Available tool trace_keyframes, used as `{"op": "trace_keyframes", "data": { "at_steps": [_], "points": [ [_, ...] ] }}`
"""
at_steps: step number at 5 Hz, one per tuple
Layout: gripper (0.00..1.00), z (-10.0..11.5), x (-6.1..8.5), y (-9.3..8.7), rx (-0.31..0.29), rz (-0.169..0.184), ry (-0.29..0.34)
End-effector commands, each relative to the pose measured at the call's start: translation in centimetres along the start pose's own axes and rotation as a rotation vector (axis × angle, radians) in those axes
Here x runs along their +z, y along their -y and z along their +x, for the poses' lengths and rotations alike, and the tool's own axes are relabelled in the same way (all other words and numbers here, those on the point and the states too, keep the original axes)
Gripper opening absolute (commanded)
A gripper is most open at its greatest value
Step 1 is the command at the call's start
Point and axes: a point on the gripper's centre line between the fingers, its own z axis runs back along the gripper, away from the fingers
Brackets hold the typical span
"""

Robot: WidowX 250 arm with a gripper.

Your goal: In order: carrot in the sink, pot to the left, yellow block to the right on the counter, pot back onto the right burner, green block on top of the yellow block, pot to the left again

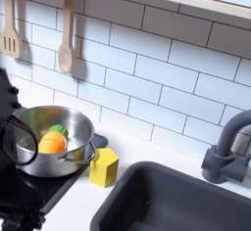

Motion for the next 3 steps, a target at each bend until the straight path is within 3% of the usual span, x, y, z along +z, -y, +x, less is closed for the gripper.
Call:
{"op": "trace_keyframes", "data": {
  "at_steps": [1, 3],
  "points": [
    [1.0, 2.9, 0.4, -1.8, 0.089, 0.006, 0.085],
    [1.0, 4.7, 0.5, -2.9, 0.126, 0.013, 0.152]
  ]
}}
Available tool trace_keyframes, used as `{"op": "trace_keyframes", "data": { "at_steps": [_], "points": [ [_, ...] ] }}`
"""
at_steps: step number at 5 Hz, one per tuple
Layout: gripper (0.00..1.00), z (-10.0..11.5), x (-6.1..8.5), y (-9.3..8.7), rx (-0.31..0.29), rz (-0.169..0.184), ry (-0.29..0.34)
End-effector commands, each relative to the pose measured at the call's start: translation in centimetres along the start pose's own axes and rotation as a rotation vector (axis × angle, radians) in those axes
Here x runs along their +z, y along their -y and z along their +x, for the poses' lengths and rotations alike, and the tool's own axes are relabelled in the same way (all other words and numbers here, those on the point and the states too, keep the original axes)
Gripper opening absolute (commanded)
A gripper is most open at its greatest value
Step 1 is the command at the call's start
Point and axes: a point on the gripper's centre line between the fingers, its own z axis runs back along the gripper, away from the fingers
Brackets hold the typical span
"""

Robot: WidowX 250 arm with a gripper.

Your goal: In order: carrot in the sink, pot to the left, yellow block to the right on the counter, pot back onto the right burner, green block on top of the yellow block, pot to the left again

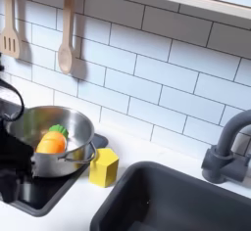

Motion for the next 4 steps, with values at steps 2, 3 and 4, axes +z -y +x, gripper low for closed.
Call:
{"op": "trace_keyframes", "data": {
  "at_steps": [2, 3, 4],
  "points": [
    [0.0, 2.7, 2.1, -0.1, 0.026, -0.082, 0.16],
    [0.0, 3.9, 3.4, 0.0, 0.018, -0.092, 0.215],
    [0.0, 4.9, 4.1, -0.1, 0.023, -0.123, 0.264]
  ]
}}
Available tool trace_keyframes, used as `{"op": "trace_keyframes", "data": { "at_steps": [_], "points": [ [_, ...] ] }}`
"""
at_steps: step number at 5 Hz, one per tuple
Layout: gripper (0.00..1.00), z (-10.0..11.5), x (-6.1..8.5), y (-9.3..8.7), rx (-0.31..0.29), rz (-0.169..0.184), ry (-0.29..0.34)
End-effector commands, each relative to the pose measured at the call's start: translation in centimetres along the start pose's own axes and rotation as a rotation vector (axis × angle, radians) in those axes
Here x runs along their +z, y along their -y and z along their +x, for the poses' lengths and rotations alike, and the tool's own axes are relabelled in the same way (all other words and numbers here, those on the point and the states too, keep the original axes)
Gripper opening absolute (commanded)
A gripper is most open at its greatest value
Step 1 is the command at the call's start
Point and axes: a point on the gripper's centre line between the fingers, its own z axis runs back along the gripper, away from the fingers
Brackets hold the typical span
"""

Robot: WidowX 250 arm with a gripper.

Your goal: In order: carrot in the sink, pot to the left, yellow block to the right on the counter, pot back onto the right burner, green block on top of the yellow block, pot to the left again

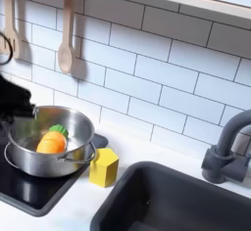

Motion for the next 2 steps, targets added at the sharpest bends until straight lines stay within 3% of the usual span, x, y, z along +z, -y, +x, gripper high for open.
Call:
{"op": "trace_keyframes", "data": {
  "at_steps": [1, 2],
  "points": [
    [0.0, 2.4, 1.0, -0.8, 0.036, -0.057, 0.111],
    [0.0, 3.7, 1.6, -1.1, 0.044, -0.076, 0.168]
  ]
}}
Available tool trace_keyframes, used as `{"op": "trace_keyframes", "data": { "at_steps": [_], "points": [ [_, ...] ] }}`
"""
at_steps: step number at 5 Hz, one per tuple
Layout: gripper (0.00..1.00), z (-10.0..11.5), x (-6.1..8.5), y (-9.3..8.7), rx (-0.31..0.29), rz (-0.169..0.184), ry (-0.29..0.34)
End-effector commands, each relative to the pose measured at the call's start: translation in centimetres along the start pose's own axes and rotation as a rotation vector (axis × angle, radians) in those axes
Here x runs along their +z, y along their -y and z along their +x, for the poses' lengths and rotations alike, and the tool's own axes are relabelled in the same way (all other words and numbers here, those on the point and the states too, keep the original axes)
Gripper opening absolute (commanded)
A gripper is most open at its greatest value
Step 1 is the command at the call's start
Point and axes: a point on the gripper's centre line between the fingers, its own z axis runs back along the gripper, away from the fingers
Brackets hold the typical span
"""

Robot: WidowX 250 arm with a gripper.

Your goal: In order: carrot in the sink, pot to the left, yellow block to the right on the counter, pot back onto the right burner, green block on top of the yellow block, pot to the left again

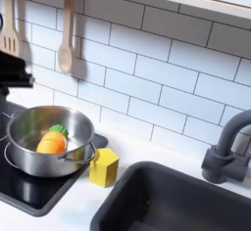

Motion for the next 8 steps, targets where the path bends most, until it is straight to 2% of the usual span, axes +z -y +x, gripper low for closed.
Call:
{"op": "trace_keyframes", "data": {
  "at_steps": [1, 2, 5, 6, 7, 8],
  "points": [
    [0.0, 2.8, 0.7, -0.9, 0.021, -0.029, 0.129],
    [0.0, 4.2, 1.3, -1.5, 0.012, -0.007, 0.215],
    [0.0, 8.4, 0.8, -1.8, 0.049, -0.008, 0.31],
    [0.0, 9.2, 1.0, -1.9, 0.055, -0.009, 0.336],
    [0.0, 9.7, 1.4, -2.1, 0.076, -0.028, 0.379],
    [0.0, 9.7, 1.1, -1.4, 0.065, -0.052, 0.399]
  ]
}}
